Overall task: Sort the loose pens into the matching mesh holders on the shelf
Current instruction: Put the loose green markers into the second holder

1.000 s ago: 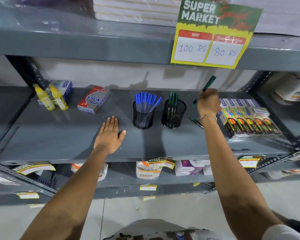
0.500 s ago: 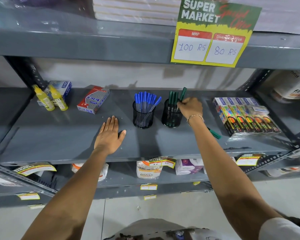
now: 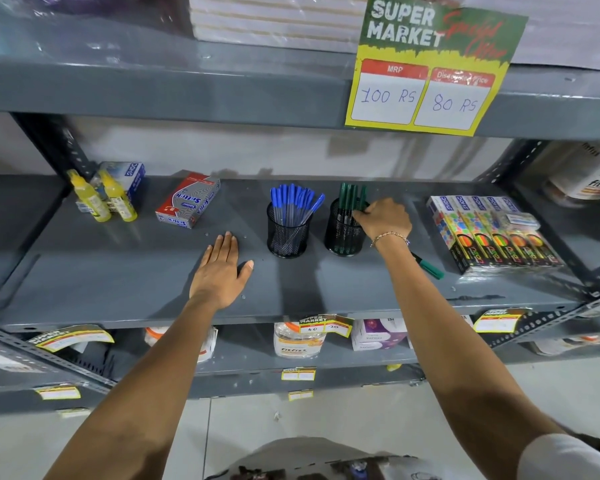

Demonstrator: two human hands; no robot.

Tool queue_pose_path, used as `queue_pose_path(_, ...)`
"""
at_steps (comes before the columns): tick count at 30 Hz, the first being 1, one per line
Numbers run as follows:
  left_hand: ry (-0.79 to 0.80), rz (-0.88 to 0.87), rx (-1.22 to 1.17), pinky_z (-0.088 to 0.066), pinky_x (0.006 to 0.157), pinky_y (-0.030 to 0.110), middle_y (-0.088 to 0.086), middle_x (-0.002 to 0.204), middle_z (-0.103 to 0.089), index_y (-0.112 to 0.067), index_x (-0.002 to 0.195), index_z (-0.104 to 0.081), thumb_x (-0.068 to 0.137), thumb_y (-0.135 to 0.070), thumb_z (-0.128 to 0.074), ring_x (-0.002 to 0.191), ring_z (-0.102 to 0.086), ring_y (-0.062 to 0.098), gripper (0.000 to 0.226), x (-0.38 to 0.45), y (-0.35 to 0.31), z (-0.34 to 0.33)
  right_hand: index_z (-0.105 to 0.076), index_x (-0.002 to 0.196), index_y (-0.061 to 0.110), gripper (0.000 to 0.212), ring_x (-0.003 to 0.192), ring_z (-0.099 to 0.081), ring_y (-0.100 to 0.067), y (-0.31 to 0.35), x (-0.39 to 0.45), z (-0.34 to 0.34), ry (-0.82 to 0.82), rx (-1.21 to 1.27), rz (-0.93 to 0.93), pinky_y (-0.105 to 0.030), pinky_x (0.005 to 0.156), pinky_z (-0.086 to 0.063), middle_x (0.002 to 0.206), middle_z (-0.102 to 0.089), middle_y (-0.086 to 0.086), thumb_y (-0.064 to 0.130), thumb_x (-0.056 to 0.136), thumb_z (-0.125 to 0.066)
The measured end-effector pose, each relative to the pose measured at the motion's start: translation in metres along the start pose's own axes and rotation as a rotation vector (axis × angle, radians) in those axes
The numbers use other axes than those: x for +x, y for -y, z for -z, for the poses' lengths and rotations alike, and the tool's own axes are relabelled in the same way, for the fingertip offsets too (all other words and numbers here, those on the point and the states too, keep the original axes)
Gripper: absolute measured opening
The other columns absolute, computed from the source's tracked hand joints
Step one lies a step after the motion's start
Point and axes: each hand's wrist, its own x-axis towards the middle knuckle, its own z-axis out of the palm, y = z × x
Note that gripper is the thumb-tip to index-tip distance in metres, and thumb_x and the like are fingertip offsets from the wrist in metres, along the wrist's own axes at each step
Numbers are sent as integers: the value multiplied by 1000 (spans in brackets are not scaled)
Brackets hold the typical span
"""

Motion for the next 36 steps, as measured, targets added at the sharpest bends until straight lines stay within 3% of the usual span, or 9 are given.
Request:
queue_pose_path(4, 9, 3, 0, 3, 121, 35, 9, 161, 2, -6, 151, -1, 97, -50, -19, 149, 4, 20, 72, 0, 0, 1, -71, 73, 11, 29, 83, -67, -31, -2, -1, 10, -115, 136, -19, -25, 66, -42, 74, -66, -12, 35, 83, -58)
queue_pose_path(8, 19, 4, 3, 2, 121, 35, 8, 161, 3, -7, 151, 1, 96, -51, -17, 149, 6, 19, 72, 0, 0, 0, -72, 101, 12, 29, 102, -63, -34, -31, 6, 28, -217, 156, -126, -34, 81, -49, 107, -70, -16, 28, 87, -52)
queue_pose_path(16, 24, 6, 14, 4, 121, 35, 9, 161, 4, -6, 150, 2, 97, -51, -16, 149, 5, 20, 72, 0, -2, 0, -67, 103, 6, 33, 99, -66, -34, -118, -4, 25, -5, -37, -304, -38, 80, -53, 105, -70, -17, 27, 78, -73)
queue_pose_path(24, 34, 8, 16, 4, 121, 35, 10, 161, 4, -6, 150, 3, 97, -50, -16, 149, 5, 21, 72, -1, -2, 1, -56, 120, 1, 43, 118, -49, -39, -137, -17, 10, -79, -139, -342, -48, 92, -45, 128, -50, -22, 26, 86, -66)
queue_pose_path(27, 32, 11, 16, 4, 121, 35, 10, 161, 3, -6, 150, 2, 97, -51, -16, 149, 5, 21, 72, -1, -2, 1, -58, 112, 0, 30, 106, -61, -40, -128, -10, 16, -90, 22, -225, -45, 88, -50, 113, -64, -24, 21, 90, -57)
queue_pose_path(30, 27, 8, 8, 3, 121, 35, 10, 161, 3, -6, 150, 1, 97, -51, -16, 149, 5, 21, 72, -1, -2, 0, -69, 98, 5, 22, 93, -66, -30, -108, -6, 30, -216, 262, -109, -34, 85, -51, 95, -71, -15, 23, 87, -65)
queue_pose_path(32, 18, 10, 9, 2, 121, 36, 10, 161, 2, -5, 150, 0, 97, -50, -17, 149, 4, 22, 72, -1, -2, 0, -68, 92, 6, 18, 77, -63, -23, -89, -2, 41, -276, 581, -98, -32, 80, -54, 77, -67, -6, 23, 85, -68)
queue_pose_path(34, 17, 12, 11, 2, 121, 36, 10, 161, 2, -5, 150, 0, 97, -50, -17, 149, 4, 22, 72, -1, -2, 1, -60, 84, 11, 15, 62, -54, -11, -68, 3, 50, -307, 869, -83, -22, 61, -55, 65, -56, 4, 25, 89, -64)
queue_pose_path(36, 21, 11, 12, 2, 121, 36, 10, 161, 2, -6, 150, 0, 97, -51, -16, 149, 4, 21, 72, -1, -2, 0, -52, 74, 16, 23, 59, -47, -9, -50, 9, 56, -370, 945, -4, -21, 53, -47, 63, -49, 4, 27, 94, -56)
